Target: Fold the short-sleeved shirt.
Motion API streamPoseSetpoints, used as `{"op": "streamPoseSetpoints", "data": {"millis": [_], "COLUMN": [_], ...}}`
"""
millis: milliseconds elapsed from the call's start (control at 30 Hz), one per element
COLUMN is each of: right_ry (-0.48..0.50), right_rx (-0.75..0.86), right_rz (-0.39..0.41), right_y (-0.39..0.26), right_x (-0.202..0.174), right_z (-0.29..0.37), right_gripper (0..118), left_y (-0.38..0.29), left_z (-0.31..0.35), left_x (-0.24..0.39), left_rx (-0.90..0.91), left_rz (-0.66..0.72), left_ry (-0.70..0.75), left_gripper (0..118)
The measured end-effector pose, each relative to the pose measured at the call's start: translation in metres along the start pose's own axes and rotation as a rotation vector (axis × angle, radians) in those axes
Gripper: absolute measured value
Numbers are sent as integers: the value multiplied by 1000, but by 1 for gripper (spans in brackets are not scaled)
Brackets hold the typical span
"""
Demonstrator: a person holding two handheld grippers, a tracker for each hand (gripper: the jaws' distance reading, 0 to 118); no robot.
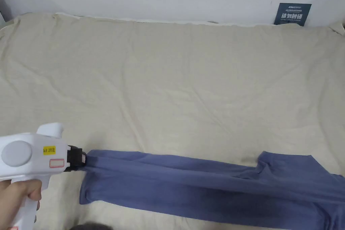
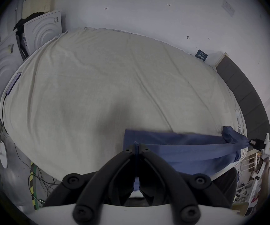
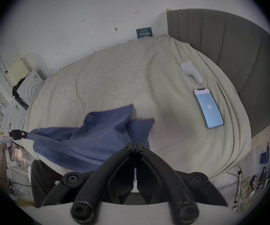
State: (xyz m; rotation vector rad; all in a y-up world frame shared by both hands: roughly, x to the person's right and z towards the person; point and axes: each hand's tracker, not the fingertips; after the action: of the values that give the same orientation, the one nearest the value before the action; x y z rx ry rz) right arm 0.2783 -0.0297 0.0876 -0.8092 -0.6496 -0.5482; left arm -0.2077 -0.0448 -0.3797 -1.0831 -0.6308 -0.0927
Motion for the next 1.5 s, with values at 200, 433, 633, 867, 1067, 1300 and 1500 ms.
{"op": "streamPoseSetpoints", "data": {"millis": [200,433,633,867,1067,1300,1500], "right_ry": [-15,-40,-36,-43,-127,-87,-115], "right_rx": [-60,-94,-96,-100,-125,-56,44], "right_rz": [-40,-46,-61,-46,-7,-108,-103], "right_y": [-29,-40,-36,-33,-42,-35,-22], "right_x": [10,15,22,20,8,9,-11], "right_z": [-16,-29,-26,-26,-29,3,18], "right_gripper": [0,0,0,0,27,110,0], "left_y": [-28,-39,-43,-41,-51,-33,-14], "left_z": [-16,-38,-21,-13,-31,-6,4], "left_x": [-15,-20,-15,-20,-25,-54,-65], "left_rx": [-33,-80,-87,-111,-123,-48,1], "left_rz": [37,39,47,55,85,111,178], "left_ry": [28,65,36,23,-11,32,-59], "left_gripper": [2,2,2,2,33,112,0]}}
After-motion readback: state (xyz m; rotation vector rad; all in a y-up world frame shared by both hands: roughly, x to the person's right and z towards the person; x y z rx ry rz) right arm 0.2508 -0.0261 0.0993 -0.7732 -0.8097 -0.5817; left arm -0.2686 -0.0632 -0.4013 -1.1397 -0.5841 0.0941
